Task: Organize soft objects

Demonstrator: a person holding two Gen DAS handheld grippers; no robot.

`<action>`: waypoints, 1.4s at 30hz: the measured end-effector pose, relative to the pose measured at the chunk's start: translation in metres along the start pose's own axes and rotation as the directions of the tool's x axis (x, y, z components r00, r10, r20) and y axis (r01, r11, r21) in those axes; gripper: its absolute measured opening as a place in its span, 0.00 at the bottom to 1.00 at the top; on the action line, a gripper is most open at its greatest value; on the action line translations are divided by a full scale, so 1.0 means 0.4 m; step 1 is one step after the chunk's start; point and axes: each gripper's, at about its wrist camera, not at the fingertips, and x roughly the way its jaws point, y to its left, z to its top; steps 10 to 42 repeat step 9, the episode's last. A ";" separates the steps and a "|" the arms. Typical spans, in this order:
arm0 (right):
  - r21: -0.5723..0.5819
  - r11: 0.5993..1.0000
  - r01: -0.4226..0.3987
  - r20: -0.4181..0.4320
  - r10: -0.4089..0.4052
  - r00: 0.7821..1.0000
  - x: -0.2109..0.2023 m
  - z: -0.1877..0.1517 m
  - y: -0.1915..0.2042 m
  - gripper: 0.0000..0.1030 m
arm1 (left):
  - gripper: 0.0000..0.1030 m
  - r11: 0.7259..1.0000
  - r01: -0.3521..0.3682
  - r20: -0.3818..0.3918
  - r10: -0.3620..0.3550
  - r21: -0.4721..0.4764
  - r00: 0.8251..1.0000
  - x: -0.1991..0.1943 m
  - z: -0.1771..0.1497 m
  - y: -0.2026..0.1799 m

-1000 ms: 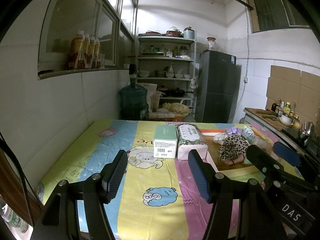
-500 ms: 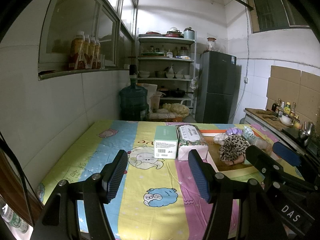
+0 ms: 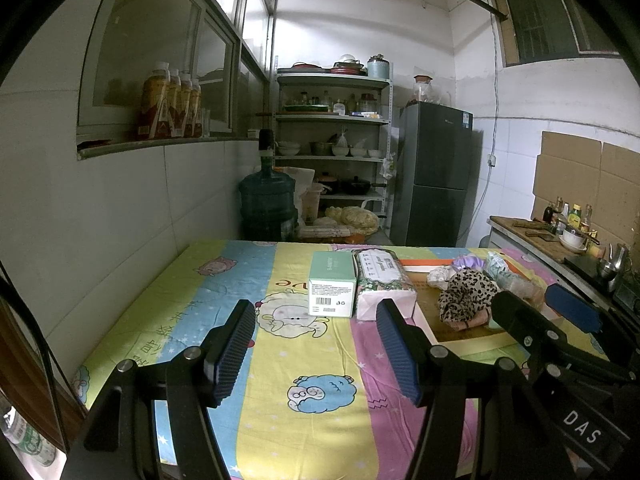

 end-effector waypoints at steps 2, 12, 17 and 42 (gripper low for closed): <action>0.000 1.000 0.001 0.000 -0.001 1.000 0.000 0.000 0.000 0.72 | 0.61 1.000 0.001 0.000 -0.001 -0.001 1.000 0.000 0.001 0.000; 0.001 1.000 -0.001 0.000 0.001 1.000 0.000 0.000 0.002 0.72 | 0.61 1.000 0.000 0.001 0.000 -0.001 1.000 -0.002 0.001 0.000; 0.001 1.000 -0.001 0.000 0.001 1.000 0.000 0.000 0.002 0.72 | 0.61 1.000 0.000 0.001 0.000 -0.001 1.000 -0.002 0.001 0.000; 0.001 1.000 -0.001 0.000 0.001 1.000 0.000 0.000 0.002 0.72 | 0.61 1.000 0.000 0.001 0.000 -0.001 1.000 -0.002 0.001 0.000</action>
